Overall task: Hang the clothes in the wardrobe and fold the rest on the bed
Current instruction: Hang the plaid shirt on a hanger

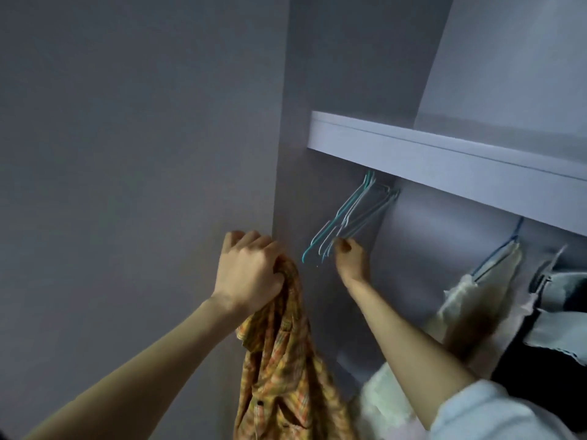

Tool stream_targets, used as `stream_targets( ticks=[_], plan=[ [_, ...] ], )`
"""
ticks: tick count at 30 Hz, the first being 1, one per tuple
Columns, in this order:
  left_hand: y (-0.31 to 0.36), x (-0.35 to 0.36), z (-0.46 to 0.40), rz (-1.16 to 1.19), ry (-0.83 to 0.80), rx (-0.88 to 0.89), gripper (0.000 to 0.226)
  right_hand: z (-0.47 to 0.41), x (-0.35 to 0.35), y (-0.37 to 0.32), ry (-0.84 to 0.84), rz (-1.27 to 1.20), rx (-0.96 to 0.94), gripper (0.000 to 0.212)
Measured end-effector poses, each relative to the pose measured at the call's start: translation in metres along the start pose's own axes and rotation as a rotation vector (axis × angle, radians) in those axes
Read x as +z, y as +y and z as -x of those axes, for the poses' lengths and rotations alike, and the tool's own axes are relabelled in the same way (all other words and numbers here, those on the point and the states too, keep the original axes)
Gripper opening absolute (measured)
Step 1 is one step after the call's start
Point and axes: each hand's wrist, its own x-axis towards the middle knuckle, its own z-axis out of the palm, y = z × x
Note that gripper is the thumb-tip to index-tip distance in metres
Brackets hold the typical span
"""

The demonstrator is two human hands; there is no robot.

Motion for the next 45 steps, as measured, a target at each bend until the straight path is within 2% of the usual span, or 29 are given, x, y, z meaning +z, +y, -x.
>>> stream_targets(
  ticks=[3, 7, 10, 12, 20, 23, 27, 33, 37, 40, 41, 43, 44, 45],
  plan=[
    [-0.002, 0.009, -0.011, -0.026, 0.015, 0.013, 0.025, -0.038, 0.026, 0.0, -0.001, -0.049, 0.115, 0.035],
    [-0.008, 0.017, -0.018, -0.029, 0.017, -0.008, 0.022, -0.06, 0.038, 0.012, -0.013, 0.003, 0.231, 0.031],
    [-0.01, 0.022, -0.018, 0.023, -0.028, -0.044, 0.024, -0.061, 0.034, 0.017, 0.059, -0.053, 0.192, 0.023],
    [-0.009, 0.023, -0.017, 0.075, -0.088, -0.094, 0.029, -0.057, 0.027, 0.017, 0.099, -0.111, 0.168, 0.025],
    [-0.018, 0.016, 0.005, 0.156, -0.162, -0.207, 0.027, -0.008, -0.012, 0.015, 0.127, -0.225, 0.089, 0.022],
    [-0.024, 0.01, 0.022, 0.144, -0.286, -0.25, 0.026, 0.026, -0.019, 0.027, 0.089, -0.211, 0.1, 0.023],
    [-0.03, 0.0, 0.048, 0.287, -0.441, -0.31, 0.026, 0.076, -0.029, 0.035, 0.061, -0.193, 0.125, 0.037],
    [-0.036, -0.013, 0.098, 0.352, -0.33, -0.262, 0.02, 0.185, -0.046, 0.042, 0.018, -0.093, 0.101, 0.028],
    [-0.031, -0.023, 0.124, 0.391, -0.252, -0.229, 0.016, 0.253, -0.059, 0.041, 0.048, -0.156, 0.096, 0.023],
    [-0.028, -0.029, 0.139, 0.417, -0.25, -0.232, 0.014, 0.294, -0.066, 0.042, 0.035, -0.209, 0.095, 0.009],
    [-0.026, -0.03, 0.144, 0.418, -0.258, -0.229, 0.015, 0.302, -0.07, 0.043, 0.017, -0.251, 0.121, 0.011],
    [-0.025, -0.031, 0.151, 0.409, -0.261, -0.219, 0.016, 0.301, -0.077, 0.044, -0.055, -0.406, 0.26, 0.032],
    [-0.025, -0.032, 0.154, 0.399, -0.26, -0.216, 0.016, 0.297, -0.08, 0.044, -0.083, -0.48, 0.351, 0.034],
    [-0.025, -0.032, 0.157, 0.391, -0.258, -0.216, 0.016, 0.293, -0.083, 0.045, -0.09, -0.51, 0.415, 0.026]
  ],
)
